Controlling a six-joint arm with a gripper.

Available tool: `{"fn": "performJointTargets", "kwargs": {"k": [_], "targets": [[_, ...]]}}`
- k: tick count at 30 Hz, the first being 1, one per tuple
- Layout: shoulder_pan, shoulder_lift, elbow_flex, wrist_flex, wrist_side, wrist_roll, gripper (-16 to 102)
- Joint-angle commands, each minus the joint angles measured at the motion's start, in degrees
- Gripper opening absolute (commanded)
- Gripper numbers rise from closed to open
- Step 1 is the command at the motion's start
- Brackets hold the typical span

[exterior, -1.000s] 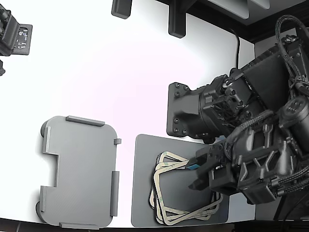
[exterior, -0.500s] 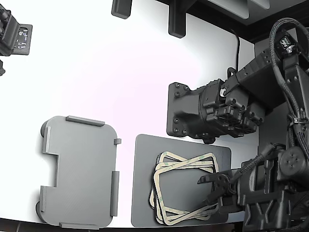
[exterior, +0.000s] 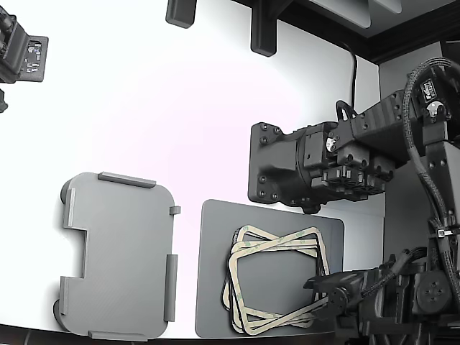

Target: Grab top frame and put it into gray box.

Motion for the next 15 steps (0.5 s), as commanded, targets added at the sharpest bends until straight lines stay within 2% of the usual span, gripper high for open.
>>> {"fn": "performJointTargets", "kwargs": {"k": [1, 15], "targets": [[-0.3, 0.1, -2.3, -0.3, -0.7, -0.3, 100], [4.0, -5.8, -4.0, -2.0, 0.4, 4.7, 98]]}}
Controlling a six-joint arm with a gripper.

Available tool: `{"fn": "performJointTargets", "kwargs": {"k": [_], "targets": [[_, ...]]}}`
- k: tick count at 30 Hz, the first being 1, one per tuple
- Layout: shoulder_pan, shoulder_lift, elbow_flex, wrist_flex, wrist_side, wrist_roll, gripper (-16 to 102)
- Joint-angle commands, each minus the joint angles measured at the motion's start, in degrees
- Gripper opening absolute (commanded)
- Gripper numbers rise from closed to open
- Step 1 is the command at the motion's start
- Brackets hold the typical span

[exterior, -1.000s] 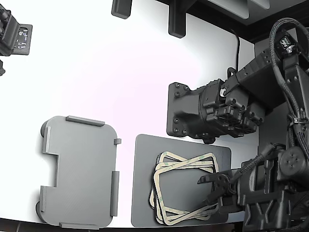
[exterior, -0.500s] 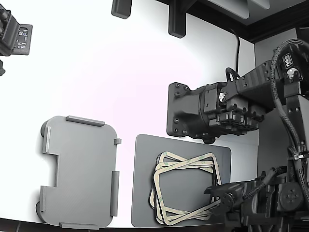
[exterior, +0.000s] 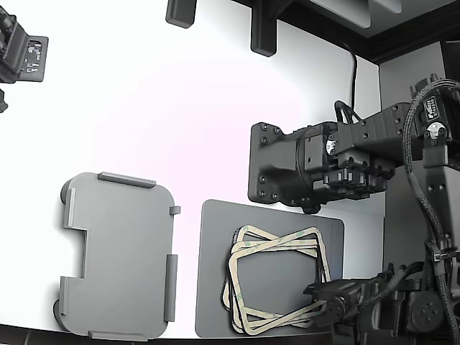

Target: Grab top frame and put it into gray box.

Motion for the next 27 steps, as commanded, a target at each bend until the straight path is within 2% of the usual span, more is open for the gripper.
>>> {"fn": "performJointTargets", "kwargs": {"k": [1, 11, 27], "targets": [[-0.2, 0.4, -1.4, -0.8, -0.2, 0.4, 98], [1.6, -2.8, -1.9, -4.3, -0.5, 2.0, 93], [4.0, -4.7, -2.0, -4.4, 0.5, 4.3, 89]]}}
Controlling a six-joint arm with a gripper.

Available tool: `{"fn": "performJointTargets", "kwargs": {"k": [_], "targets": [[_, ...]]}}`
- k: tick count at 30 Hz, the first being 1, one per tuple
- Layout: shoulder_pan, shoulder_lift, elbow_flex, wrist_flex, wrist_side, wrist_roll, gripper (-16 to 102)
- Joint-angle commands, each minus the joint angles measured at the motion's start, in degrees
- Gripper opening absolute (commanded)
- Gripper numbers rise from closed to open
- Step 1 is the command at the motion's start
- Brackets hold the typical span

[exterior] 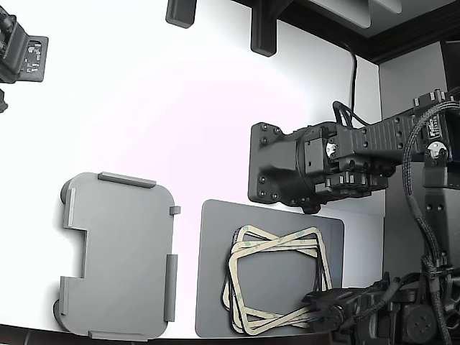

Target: Grab top frame and put it into gray box.

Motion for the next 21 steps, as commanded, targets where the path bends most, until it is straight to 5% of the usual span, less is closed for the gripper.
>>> {"fn": "performJointTargets", "kwargs": {"k": [1, 21], "targets": [[-0.4, 0.8, -1.0, -0.1, 0.0, 0.3, 88], [0.9, -1.0, -1.1, -1.7, -0.2, 4.7, 69]]}}
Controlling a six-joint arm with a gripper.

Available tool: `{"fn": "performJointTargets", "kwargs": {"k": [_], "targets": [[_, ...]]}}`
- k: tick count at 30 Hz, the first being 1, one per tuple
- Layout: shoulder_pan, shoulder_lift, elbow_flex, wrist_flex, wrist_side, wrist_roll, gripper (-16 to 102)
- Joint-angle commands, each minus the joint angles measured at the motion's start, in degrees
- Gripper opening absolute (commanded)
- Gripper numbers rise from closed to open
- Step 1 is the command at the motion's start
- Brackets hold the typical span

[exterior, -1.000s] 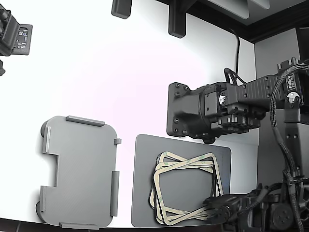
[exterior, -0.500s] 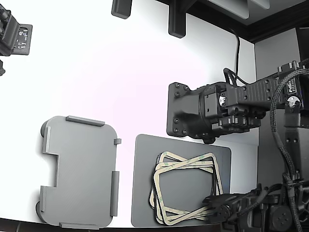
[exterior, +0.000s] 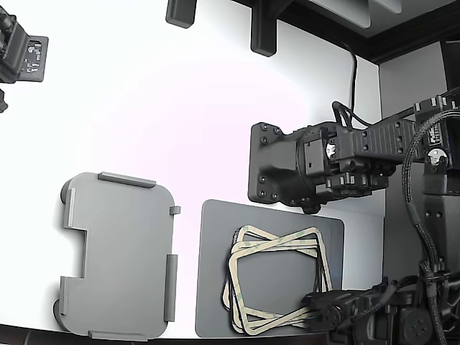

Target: Grab top frame and put it into gray box.

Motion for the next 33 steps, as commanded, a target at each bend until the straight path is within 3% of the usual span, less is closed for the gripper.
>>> {"fn": "performJointTargets", "kwargs": {"k": [1, 7, 33], "targets": [[-0.6, 1.0, -1.1, -0.1, 0.1, 0.1, 67], [-0.6, 1.0, -1.7, -0.1, -0.3, 0.3, 56], [-0.4, 1.8, -0.2, -1.8, -0.4, 0.3, 48]]}}
